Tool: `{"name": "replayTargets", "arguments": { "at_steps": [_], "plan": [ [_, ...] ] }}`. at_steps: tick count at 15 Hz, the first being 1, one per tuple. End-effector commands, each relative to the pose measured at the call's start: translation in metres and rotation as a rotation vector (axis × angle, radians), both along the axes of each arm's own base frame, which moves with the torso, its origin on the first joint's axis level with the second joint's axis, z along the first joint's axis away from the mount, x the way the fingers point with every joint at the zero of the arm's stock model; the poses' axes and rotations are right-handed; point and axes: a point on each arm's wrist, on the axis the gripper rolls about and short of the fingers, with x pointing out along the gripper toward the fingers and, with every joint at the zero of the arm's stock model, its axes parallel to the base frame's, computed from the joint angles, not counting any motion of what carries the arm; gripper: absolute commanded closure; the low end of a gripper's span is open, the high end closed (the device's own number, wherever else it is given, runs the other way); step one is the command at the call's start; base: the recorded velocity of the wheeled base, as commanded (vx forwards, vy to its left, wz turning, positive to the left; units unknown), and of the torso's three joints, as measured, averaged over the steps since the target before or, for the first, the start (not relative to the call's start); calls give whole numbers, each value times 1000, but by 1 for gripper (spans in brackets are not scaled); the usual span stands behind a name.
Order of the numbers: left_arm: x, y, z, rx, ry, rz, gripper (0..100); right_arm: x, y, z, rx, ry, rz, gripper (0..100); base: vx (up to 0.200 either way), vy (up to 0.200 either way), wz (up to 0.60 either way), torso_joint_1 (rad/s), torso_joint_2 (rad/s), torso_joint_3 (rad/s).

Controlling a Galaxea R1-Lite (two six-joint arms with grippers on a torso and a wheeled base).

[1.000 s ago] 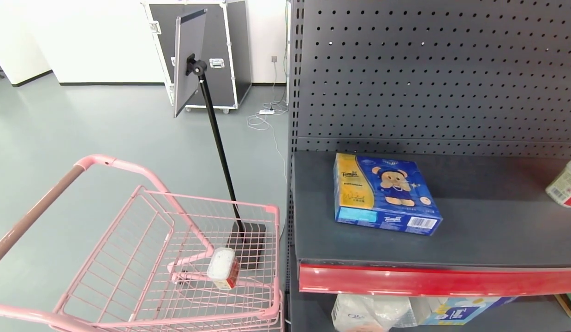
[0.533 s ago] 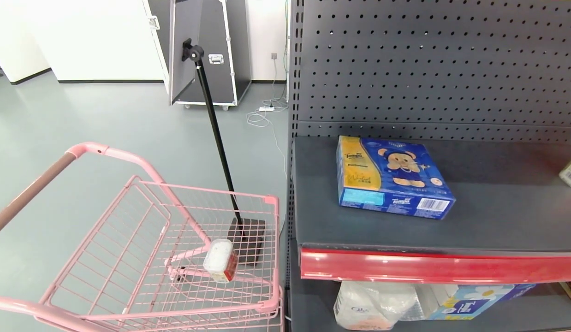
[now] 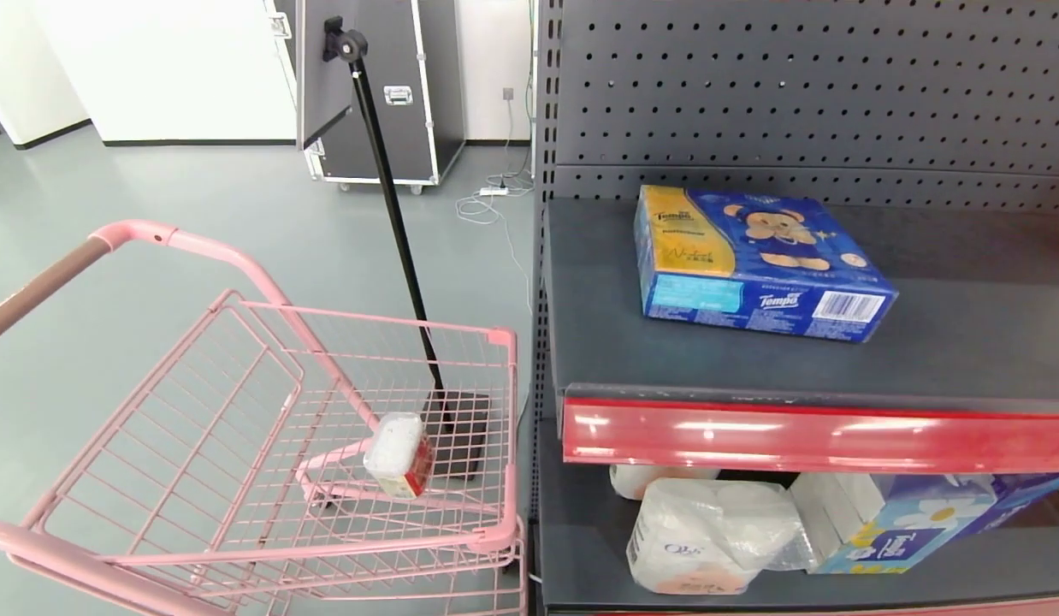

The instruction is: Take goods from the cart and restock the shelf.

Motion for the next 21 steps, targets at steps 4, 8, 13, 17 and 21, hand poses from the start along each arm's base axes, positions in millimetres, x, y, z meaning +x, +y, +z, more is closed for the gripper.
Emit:
{"name": "replayTargets", "arguments": {
  "at_steps": [4, 8, 13, 17, 21],
  "plan": [
    [-3, -2, 17, 0, -35, -93, 0, 0, 0, -1, 39, 3, 0, 0, 0, 0, 0, -110, 428, 315],
    [73, -5, 191, -215, 28, -173, 0, 0, 0, -1, 37, 3, 0, 0, 0, 0, 0, -13, 58, 44],
    [154, -14, 171, -169, 314, -187, 0, 0, 0, -1, 39, 3, 0, 0, 0, 0, 0, 0, 0, 0],
    [213, -34, 148, -102, 500, -254, 0, 0, 0, -1, 42, 3, 0, 0, 0, 0, 0, 0, 0, 0],
    [240, -44, 130, -85, 597, -245, 0, 0, 0, -1, 40, 3, 0, 0, 0, 0, 0, 0, 0, 0]
  ]
}}
